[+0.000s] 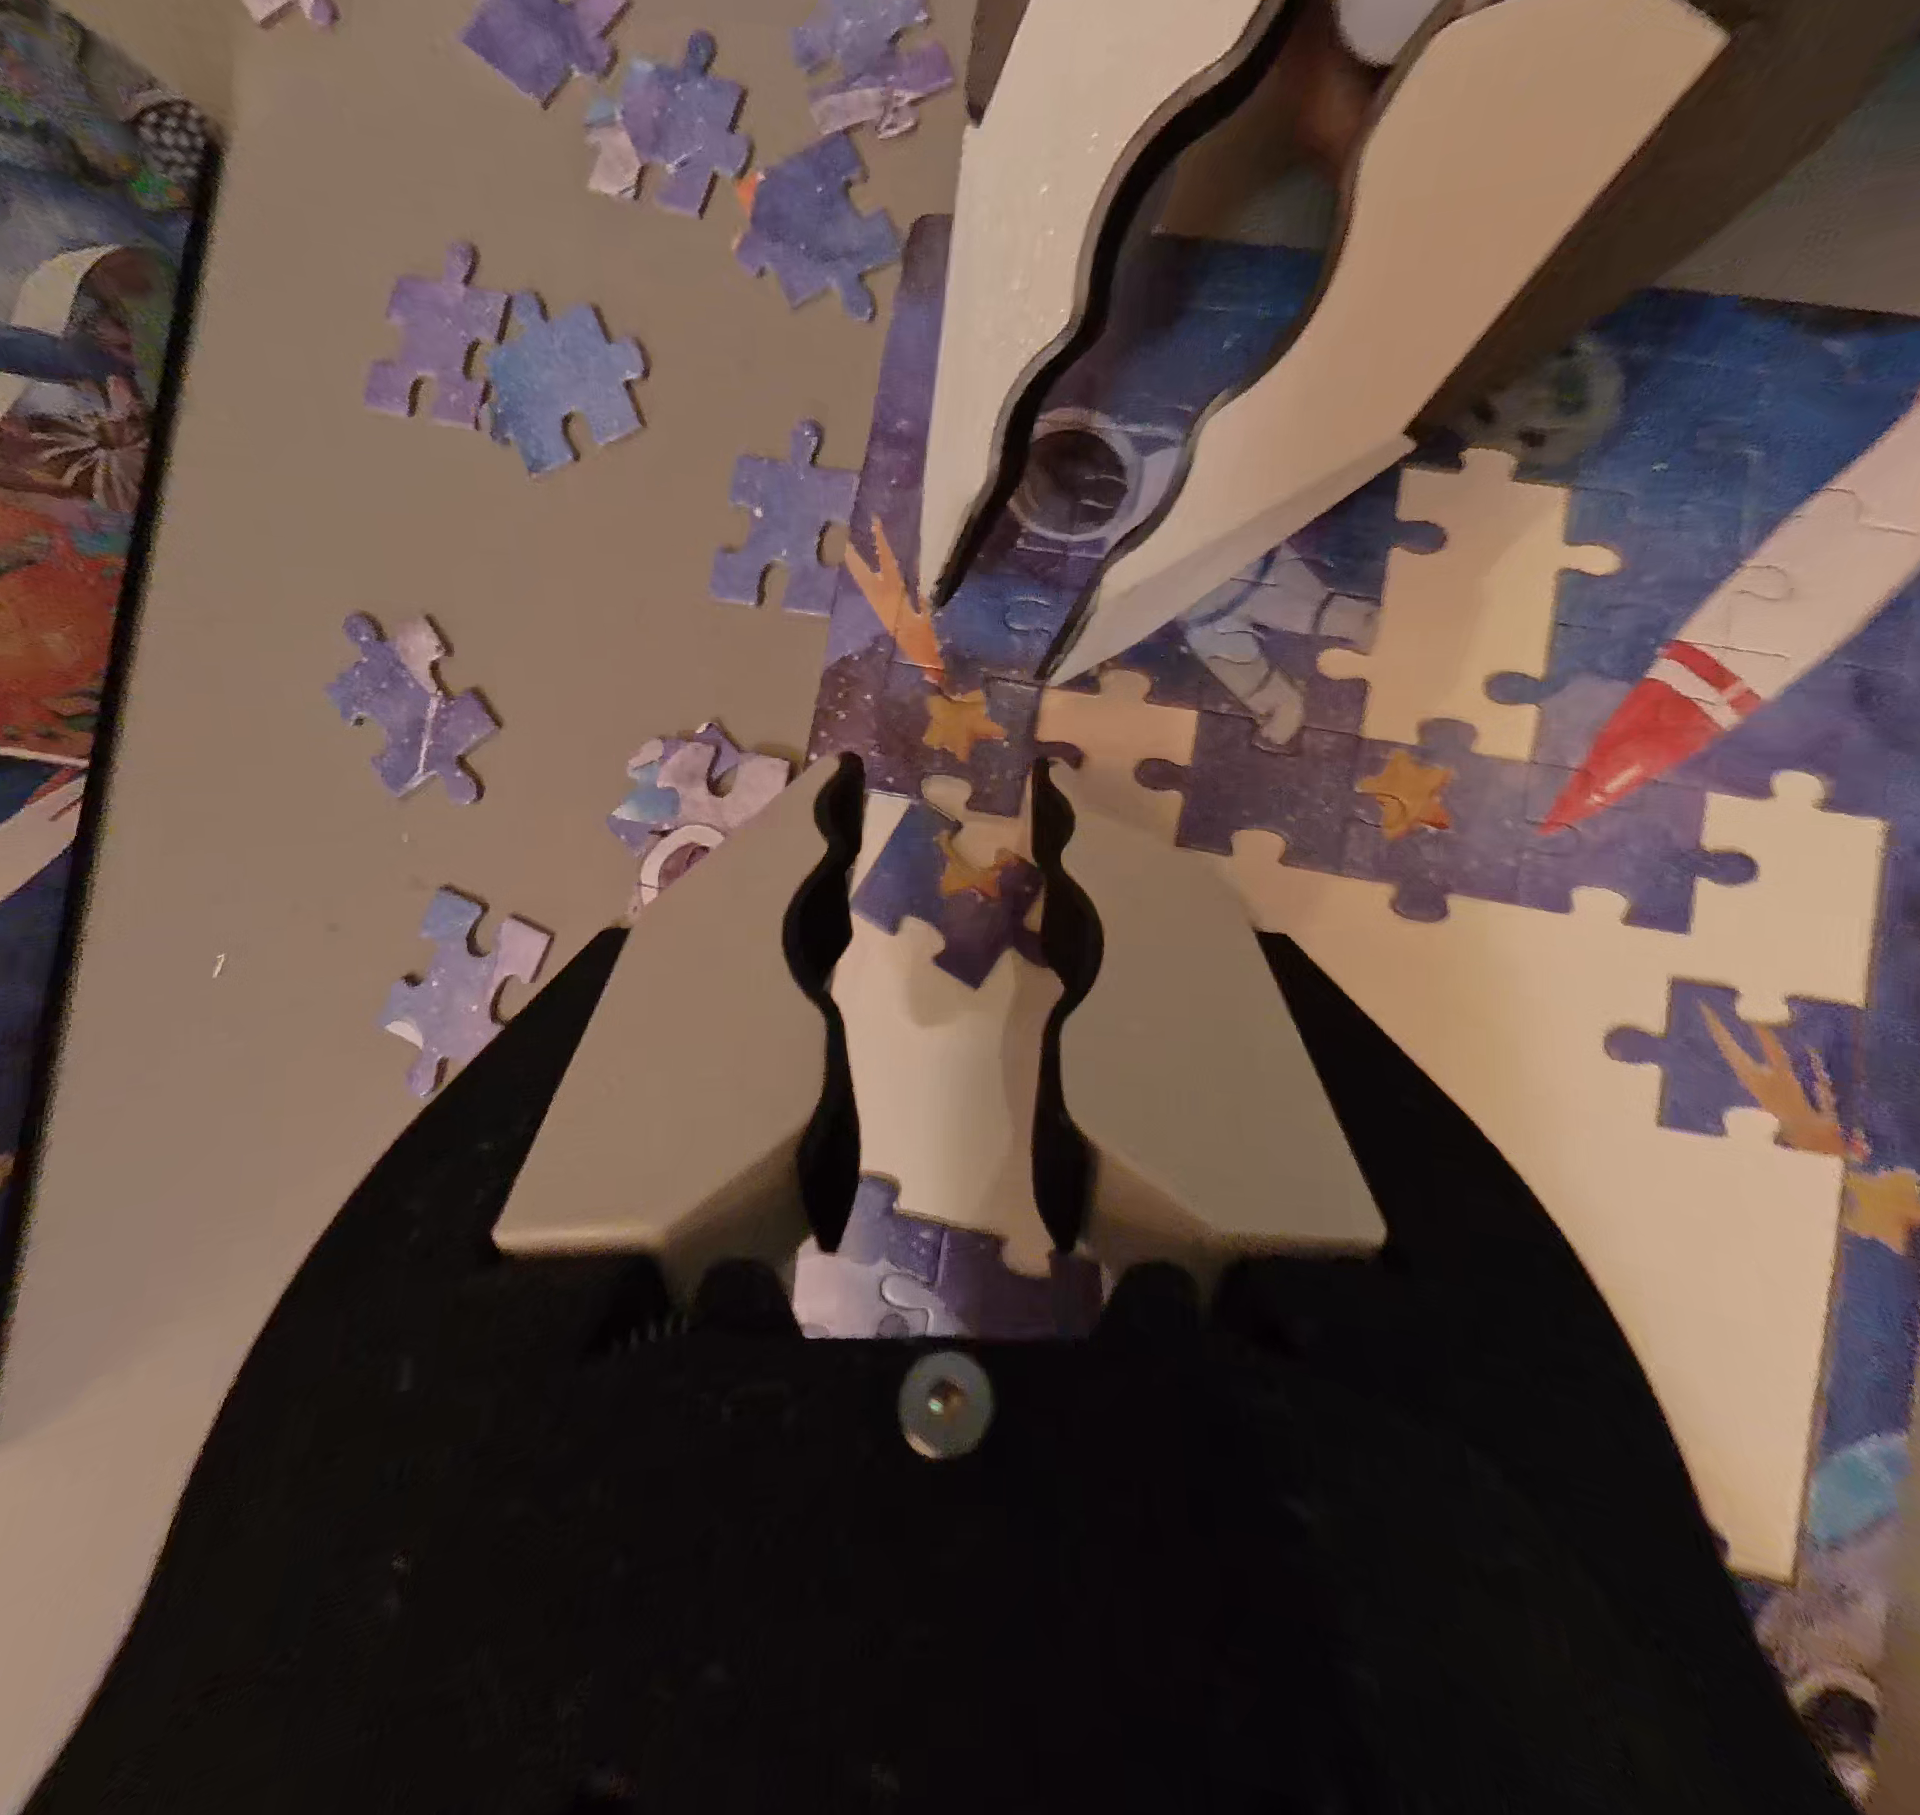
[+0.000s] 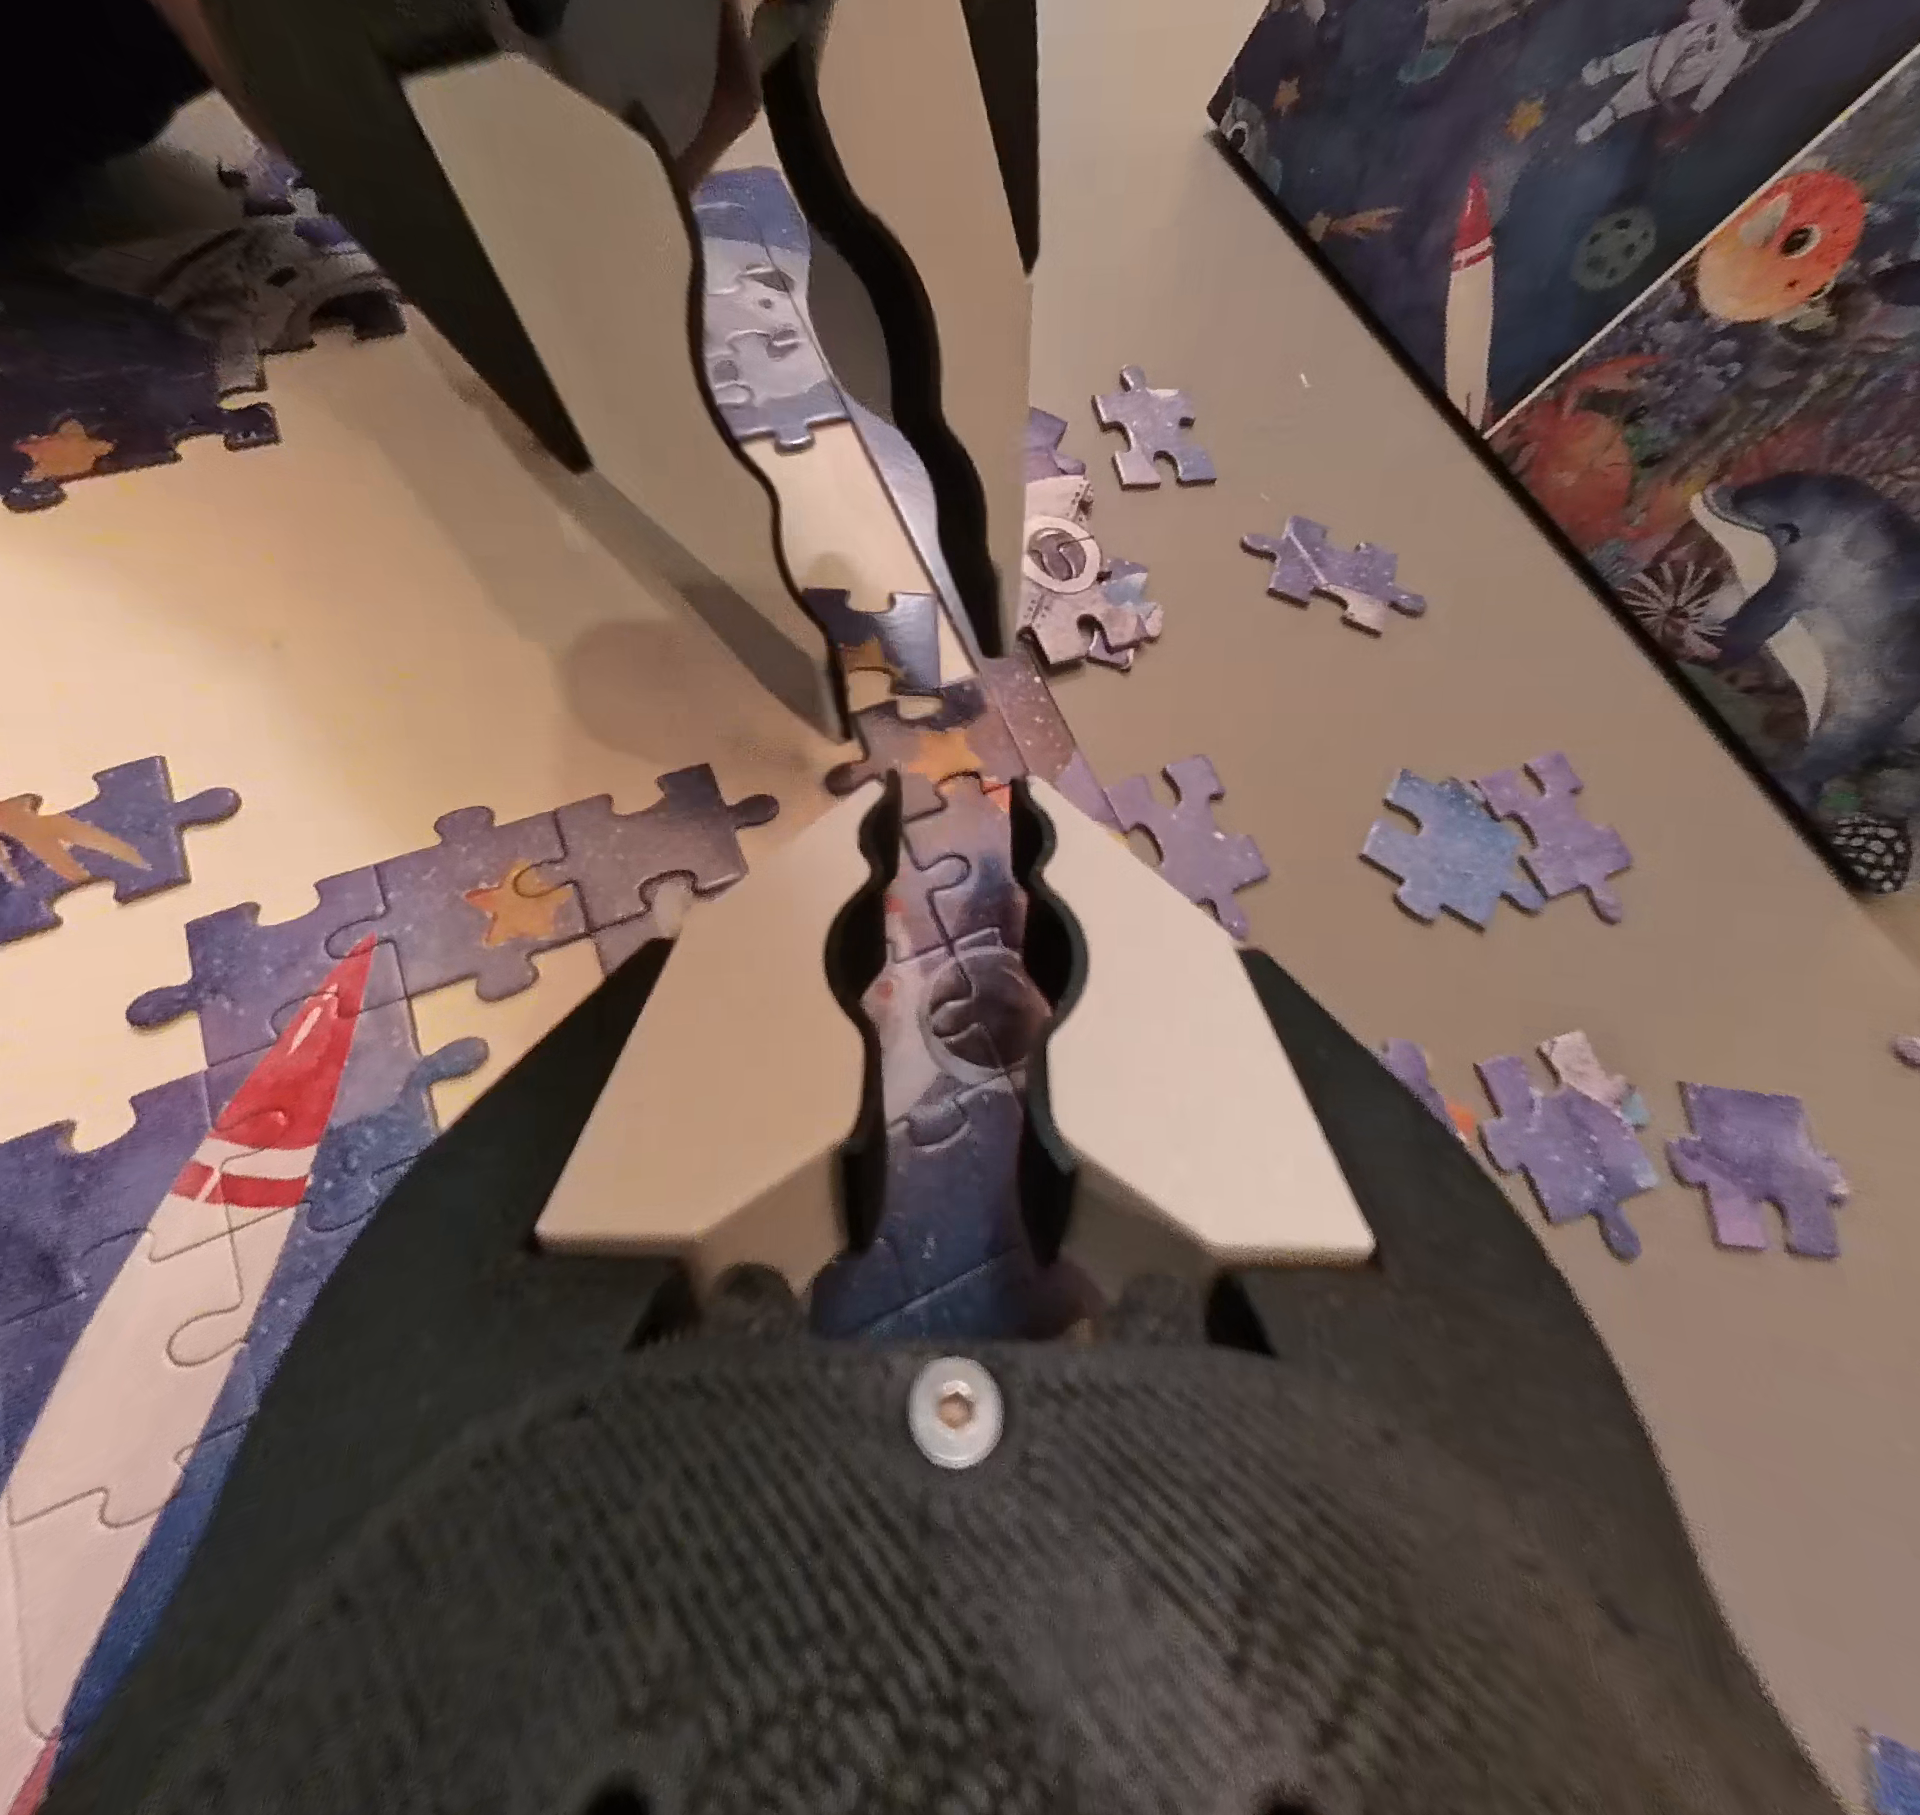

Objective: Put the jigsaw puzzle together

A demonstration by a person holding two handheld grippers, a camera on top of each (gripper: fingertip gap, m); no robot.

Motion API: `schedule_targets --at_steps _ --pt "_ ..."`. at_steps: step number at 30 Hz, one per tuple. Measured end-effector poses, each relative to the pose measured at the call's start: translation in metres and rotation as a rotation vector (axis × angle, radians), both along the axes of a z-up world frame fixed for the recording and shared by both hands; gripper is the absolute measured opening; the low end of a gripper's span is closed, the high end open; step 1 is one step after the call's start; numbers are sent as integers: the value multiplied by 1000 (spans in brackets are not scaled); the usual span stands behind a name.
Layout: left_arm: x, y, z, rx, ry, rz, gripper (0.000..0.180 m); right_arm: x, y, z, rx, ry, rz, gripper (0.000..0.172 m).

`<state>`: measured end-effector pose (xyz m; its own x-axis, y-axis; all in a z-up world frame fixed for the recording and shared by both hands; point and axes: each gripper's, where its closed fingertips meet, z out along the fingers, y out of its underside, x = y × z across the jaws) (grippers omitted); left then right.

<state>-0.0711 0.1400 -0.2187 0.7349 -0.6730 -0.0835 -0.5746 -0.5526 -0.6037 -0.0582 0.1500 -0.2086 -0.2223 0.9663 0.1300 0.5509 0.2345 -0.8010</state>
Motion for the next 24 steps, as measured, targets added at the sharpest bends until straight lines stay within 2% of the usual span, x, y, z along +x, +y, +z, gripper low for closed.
schedule_targets --at_steps 7,12,17,20,24 --pt "4 0 -7 -47 -42 25 21 4 6 -10 -38 -63 -34 17" --pt "5 0 -7 -57 -74 35 21 5 8 -13 -71 -88 -46 18" --pt "8 -1 -7 -56 -71 21 24 6 8 -13 -103 -97 -52 19" --pt "-3 0 -7 -46 -20 38 34 6 8 -13 -104 -97 -52 19" --pt "-5 -2 -7 -69 -52 38 37 6 8 -13 -103 -97 -52 19"
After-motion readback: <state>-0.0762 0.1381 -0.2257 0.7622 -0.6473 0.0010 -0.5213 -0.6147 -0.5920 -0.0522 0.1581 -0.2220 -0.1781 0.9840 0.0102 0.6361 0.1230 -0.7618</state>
